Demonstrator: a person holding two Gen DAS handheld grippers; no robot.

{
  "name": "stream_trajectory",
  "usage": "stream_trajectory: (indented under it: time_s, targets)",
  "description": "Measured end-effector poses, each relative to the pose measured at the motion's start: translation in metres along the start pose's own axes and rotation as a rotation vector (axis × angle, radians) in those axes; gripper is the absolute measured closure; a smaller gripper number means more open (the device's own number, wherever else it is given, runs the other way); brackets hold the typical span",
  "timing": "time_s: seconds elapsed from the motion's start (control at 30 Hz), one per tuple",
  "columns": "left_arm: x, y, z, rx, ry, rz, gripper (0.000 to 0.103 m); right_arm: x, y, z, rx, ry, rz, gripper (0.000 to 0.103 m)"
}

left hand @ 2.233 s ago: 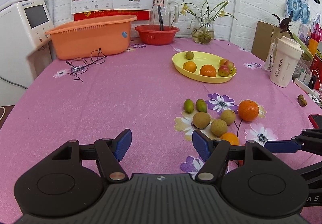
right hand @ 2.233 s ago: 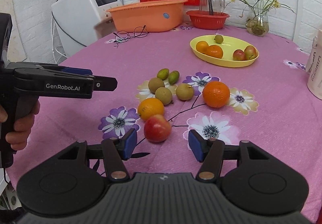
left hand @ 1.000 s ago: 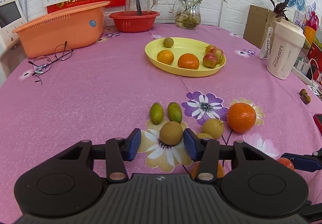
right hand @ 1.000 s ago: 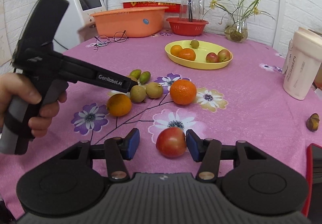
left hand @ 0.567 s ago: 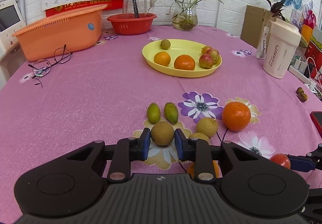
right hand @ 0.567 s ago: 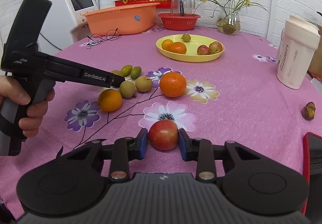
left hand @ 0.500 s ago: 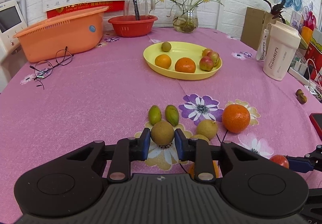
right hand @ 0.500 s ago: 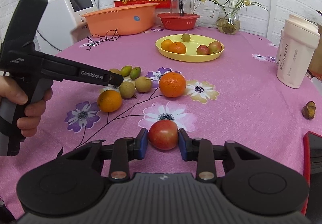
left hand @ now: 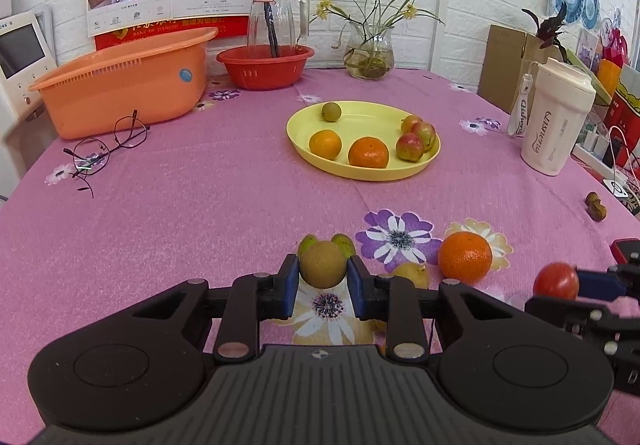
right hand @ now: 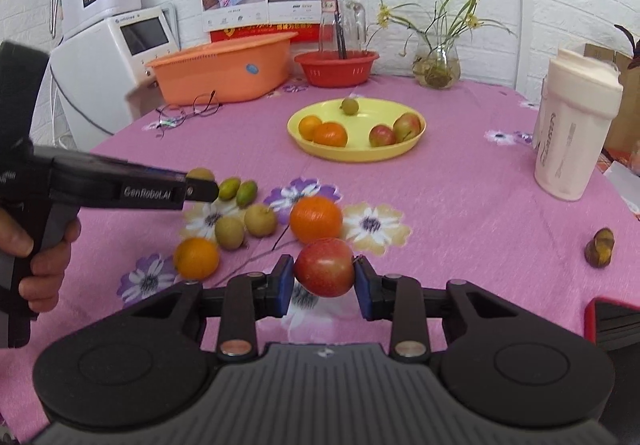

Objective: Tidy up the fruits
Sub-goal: 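Carry the brown fruit with left tool while right tool carries the red apple to the plate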

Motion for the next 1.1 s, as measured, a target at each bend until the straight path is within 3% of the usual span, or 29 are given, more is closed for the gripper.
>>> stream_trajectory:
  time_s: [0.53,1.1]
  targets:
    - [0.036,0.003,0.015,0.012,0.031,0.032,0.079,0.066,0.024,0.039,-0.032,0.066,0.063,0.026]
    - [0.094,-0.011,0.08,-0.001,0.042,0.0,0.079,0.113,0.045,0.102,-0.014,0.062,0.146,0.026]
Point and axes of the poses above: each gripper's, at about its wrist camera, not at the fingertips, and z roughly the way its jaws point, y to its right, x to its top, the point moved 6 cm from there along z, roughly the way its jaws point, and after that the axes turned 3 degrees about -x, right-handed, at the moved point
